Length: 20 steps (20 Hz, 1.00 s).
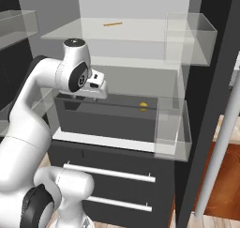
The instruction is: Fully open the fridge drawer.
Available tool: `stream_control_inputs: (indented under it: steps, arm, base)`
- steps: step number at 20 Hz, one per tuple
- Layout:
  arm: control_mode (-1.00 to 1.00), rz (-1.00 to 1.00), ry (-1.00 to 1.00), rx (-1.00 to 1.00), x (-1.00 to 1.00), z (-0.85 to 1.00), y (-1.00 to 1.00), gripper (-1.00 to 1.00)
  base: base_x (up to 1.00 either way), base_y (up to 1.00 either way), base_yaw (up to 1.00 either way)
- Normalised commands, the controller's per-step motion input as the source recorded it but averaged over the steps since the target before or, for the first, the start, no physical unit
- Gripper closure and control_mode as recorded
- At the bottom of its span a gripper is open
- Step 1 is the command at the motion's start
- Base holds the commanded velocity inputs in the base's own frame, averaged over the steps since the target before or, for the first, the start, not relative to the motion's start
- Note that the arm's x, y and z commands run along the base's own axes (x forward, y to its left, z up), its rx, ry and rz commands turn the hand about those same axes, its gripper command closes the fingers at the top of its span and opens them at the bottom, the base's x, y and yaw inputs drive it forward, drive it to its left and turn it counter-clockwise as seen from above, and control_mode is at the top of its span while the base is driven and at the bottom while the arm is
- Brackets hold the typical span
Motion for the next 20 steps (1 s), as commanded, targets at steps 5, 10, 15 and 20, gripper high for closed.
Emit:
stream_control_inputs:
  steps: [5, 10, 15, 20]
  arm:
    - [-1.0, 0.0, 0.0, 0.0, -0.22, 0.0, -0.15, -1.0]
    - [-1.0, 0.0, 0.0, 0.0, -0.24, 0.0, -0.19, -1.0]
    - [-1.0, 0.0, -0.03, -0.01, 0.29, -0.21, -0.04, -1.0]
    - [-1.0, 0.0, -0.15, -0.02, 0.69, -0.41, 0.0, -1.0]
  base:
    - [-0.07, -0.05, 0.0]
    - [0.0, 0.0, 0.0]
    - [0.0, 0.0, 0.0]
    - [0.0, 0.0, 0.0]
